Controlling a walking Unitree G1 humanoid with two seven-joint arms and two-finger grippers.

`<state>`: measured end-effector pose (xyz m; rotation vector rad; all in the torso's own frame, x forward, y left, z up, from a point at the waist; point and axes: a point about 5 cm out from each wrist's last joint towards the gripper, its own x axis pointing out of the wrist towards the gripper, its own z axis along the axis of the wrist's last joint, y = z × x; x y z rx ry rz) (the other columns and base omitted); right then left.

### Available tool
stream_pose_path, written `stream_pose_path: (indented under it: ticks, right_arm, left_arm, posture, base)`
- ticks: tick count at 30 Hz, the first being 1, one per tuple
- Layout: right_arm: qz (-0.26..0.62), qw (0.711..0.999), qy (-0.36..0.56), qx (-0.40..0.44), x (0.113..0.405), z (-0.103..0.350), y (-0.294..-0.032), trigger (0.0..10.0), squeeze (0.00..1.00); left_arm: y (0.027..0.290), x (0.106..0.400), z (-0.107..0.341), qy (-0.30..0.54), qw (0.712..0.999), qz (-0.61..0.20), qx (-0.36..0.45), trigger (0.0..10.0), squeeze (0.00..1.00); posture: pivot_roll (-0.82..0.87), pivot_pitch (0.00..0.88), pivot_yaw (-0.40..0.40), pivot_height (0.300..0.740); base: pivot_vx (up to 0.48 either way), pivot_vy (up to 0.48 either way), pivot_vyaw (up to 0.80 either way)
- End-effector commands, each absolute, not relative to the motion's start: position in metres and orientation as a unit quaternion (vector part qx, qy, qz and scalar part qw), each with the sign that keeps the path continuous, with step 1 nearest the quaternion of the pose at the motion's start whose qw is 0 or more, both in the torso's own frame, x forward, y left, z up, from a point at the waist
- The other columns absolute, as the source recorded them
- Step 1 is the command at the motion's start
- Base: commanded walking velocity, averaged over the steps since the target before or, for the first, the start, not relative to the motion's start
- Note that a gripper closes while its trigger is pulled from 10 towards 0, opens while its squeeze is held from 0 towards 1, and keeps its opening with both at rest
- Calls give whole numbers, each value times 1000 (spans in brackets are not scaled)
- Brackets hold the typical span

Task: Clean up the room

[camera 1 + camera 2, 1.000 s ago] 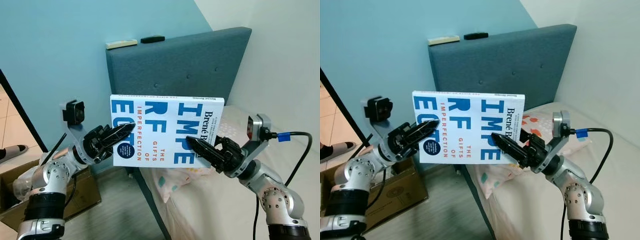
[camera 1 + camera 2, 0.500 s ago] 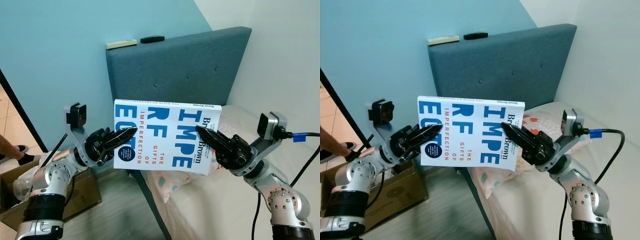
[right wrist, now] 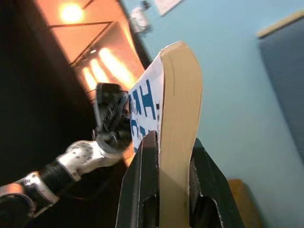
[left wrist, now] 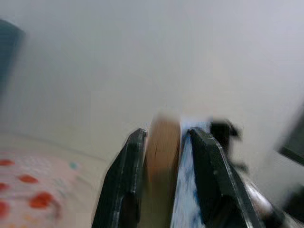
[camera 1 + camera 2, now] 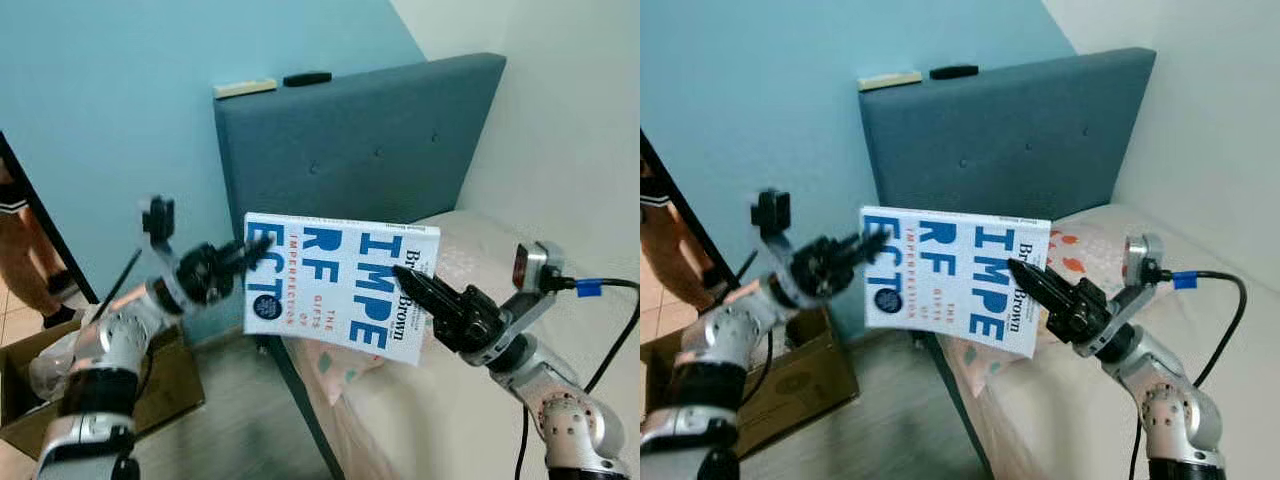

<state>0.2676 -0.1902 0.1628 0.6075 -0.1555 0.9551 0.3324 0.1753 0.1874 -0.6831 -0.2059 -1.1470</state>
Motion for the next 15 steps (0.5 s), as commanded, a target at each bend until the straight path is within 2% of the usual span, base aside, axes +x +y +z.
stream_pose_path:
  ticks: [1, 3, 6, 8, 10, 12, 13, 14, 15]
  right_arm:
    - [384, 869, -101, 296, 278, 161, -203, 0, 0]
    - [313, 883, -128, 326, 289, 160, -215, 0, 0]
    - [284, 886, -139, 340, 292, 160, -220, 0, 0]
    - [151, 898, -143, 388, 303, 145, -244, 0, 0]
    - [151, 898, -143, 388, 303, 145, -244, 0, 0]
    - [27, 899, -113, 422, 305, 120, -262, 0, 0]
    - [27, 899, -113, 422, 305, 120, -262, 0, 0]
    - [-117, 904, 23, 411, 290, 58, -272, 0, 0]
    - [-160, 896, 69, 407, 279, 36, -274, 0, 0]
  left_arm:
    - [182, 339, 178, -94, 804, -478, -342, 10000, 1000]
    - [192, 347, 166, -82, 837, -410, -354, 10000, 1000]
    - [196, 350, 160, -75, 848, -381, -360, 10000, 1000]
    - [211, 353, 139, -46, 882, -285, -373, 10000, 1000]
    - [211, 353, 139, -46, 882, -285, -373, 10000, 1000]
    - [220, 352, 123, -25, 899, -215, -380, 10000, 1000]
    - [220, 352, 123, -25, 899, -215, -380, 10000, 1000]
    - [233, 346, 100, 12, 923, -114, -368, 10000, 1000]
    - [239, 342, 89, 32, 931, -66, -357, 10000, 1000]
  posture:
    - [-13, 0, 9, 740]
    - [-14, 0, 12, 740]
    - [-15, 0, 12, 740]
    - [-17, 0, 14, 740]
    - [-17, 0, 14, 740]
    - [-16, 0, 12, 740]
    - [-16, 0, 12, 740]
    - [-15, 0, 15, 740]
    - [-10, 0, 15, 740]
  base:
    - [0, 0, 0]
    - [0, 0, 0]
    - [0, 0, 0]
    - [0, 0, 0]
    - [0, 0, 0]
    - [0, 0, 0]
    - [0, 0, 0]
    - [0, 0, 0]
    - [0, 0, 0]
